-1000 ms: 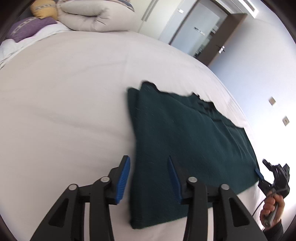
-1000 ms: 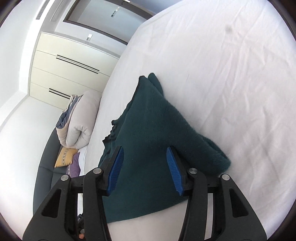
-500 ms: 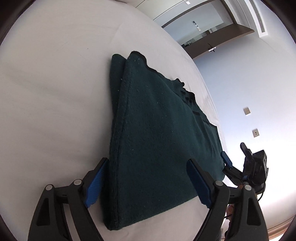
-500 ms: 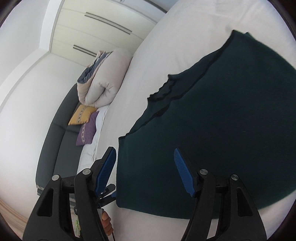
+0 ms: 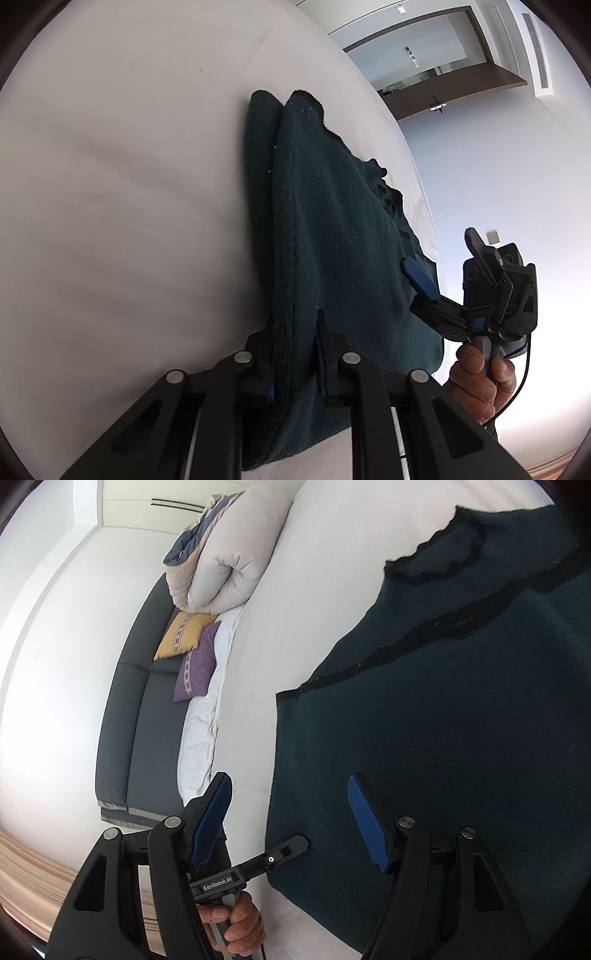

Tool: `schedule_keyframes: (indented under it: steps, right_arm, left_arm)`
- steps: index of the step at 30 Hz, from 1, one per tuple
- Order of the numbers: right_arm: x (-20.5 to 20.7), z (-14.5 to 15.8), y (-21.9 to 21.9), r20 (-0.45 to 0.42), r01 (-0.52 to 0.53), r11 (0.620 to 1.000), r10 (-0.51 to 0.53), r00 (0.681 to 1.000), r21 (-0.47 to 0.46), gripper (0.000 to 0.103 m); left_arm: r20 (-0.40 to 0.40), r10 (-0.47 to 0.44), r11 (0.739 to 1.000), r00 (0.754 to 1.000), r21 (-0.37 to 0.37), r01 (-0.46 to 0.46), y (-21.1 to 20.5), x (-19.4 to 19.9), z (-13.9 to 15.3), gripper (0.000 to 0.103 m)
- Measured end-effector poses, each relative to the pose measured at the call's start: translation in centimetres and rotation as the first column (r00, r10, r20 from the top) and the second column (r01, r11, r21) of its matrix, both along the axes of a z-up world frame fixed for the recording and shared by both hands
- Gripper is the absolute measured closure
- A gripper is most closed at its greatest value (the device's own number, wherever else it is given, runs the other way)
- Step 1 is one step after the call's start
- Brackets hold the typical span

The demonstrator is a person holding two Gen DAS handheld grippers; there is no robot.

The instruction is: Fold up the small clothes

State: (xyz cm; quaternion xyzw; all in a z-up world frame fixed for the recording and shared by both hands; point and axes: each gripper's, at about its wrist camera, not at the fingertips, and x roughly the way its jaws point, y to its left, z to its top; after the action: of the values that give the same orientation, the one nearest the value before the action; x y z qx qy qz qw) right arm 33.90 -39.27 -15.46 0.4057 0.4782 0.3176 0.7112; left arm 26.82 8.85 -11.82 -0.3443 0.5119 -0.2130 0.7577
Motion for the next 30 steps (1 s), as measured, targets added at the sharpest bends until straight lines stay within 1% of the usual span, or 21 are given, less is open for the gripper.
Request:
schedule_keyframes:
  steps: [2, 4, 5, 9, 11, 12, 14, 16, 17, 18, 19, 21, 23, 26, 28, 30]
  right_arm:
    - [1.1, -0.9, 1.2, -0.037, -0.009, 1.000, 0.008, 0.999, -0.005, 0.039]
    - [2.2, -2.3, 2.1, -0.094, -0.008, 0.998, 0.002, 0.996, -0.057, 0.039]
    - [2.6, -3.0, 2.4, -0.102, -0.011, 0.998, 0.005, 0.995, -0.055, 0.039]
    - [3.1, -3.5, 3.4, -0.060, -0.019, 0.996, 0.014, 0.998, -0.083, 0.041]
    - [2.9, -3.5, 3.7, -0.029, -0.026, 0.995, 0.023, 0.999, -0.095, 0.040]
    - [2.9, -3.4, 3.7, -0.023, -0.029, 0.996, 0.028, 0.999, -0.084, 0.040]
    - [2.8, -3.4, 2.7, -0.043, -0.010, 1.000, 0.009, 0.999, -0.026, 0.040]
    - [2.2, -3.0, 0.5, -0.060, 0.024, 1.000, -0.023, 0.998, 0.018, 0.039]
    - [2.0, -2.7, -0.5, -0.054, 0.034, 0.999, -0.032, 0.998, 0.026, 0.035]
    - [1.9, -2.5, -1.6, -0.048, 0.036, 0.999, -0.034, 0.998, 0.037, 0.034]
    - [1.7, -2.4, -2.9, -0.053, 0.035, 0.998, -0.033, 0.998, 0.051, 0.034]
    - [1.4, -2.5, -5.6, -0.077, 0.065, 0.994, -0.058, 0.995, 0.091, 0.030]
    - [1.0, -2.7, -8.4, -0.085, 0.099, 0.983, -0.087, 0.993, 0.155, 0.030]
    - [0.3, -2.9, -12.6, -0.097, 0.158, 0.958, -0.139, 0.986, 0.238, 0.024]
    - [-0.2, -3.0, -15.4, -0.105, 0.188, 0.945, -0.165, 0.981, 0.269, 0.023]
    - [-0.5, -3.2, -17.9, -0.112, 0.212, 0.936, -0.187, 0.976, 0.283, 0.023]
  left_arm:
    - [-0.006, 0.010, 1.000, 1.000, -0.024, -0.011, 0.4, -0.2, -0.1, 0.088]
    - [-0.014, 0.018, 0.999, 1.000, -0.049, -0.019, 0.8, -0.4, -0.3, 0.088]
    - [-0.014, 0.020, 0.998, 1.000, -0.057, -0.021, 1.2, -0.5, -0.2, 0.088]
    - [0.000, 0.022, 0.997, 1.000, -0.079, -0.021, 1.6, -0.9, 0.3, 0.089]
    - [0.006, 0.023, 0.994, 1.000, -0.110, -0.022, 1.6, -1.0, 0.6, 0.089]
    - [0.016, 0.023, 0.992, 1.000, -0.127, -0.021, 1.7, -1.1, 0.8, 0.089]
    - [0.038, 0.032, 0.990, 0.999, -0.136, -0.027, 1.5, -1.2, 1.6, 0.089]
    - [0.062, 0.034, 0.993, 0.997, -0.111, -0.027, 0.7, -1.2, 2.7, 0.090]
    - [0.077, 0.030, 0.995, 0.997, -0.097, -0.023, 0.1, -1.2, 3.4, 0.090]
    - [0.087, 0.024, 0.996, 0.996, -0.085, -0.016, -0.6, -1.3, 4.2, 0.090]
    - [0.097, 0.012, 0.998, 0.995, -0.070, -0.006, -1.6, -1.2, 5.0, 0.090]
    - [0.123, -0.024, 0.999, 0.992, -0.021, 0.027, -4.3, -0.9, 7.0, 0.090]
    - [0.149, -0.074, 0.997, 0.986, 0.014, 0.073, -7.7, -0.4, 9.0, 0.090]
    - [0.183, -0.153, 0.987, 0.971, 0.073, 0.141, -13.8, 0.4, 11.3, 0.090]
    - [0.183, -0.203, 0.978, 0.962, 0.087, 0.190, -18.4, 0.9, 11.7, 0.090]
    - [0.172, -0.246, 0.968, 0.954, 0.084, 0.235, -22.6, 1.1, 11.1, 0.090]
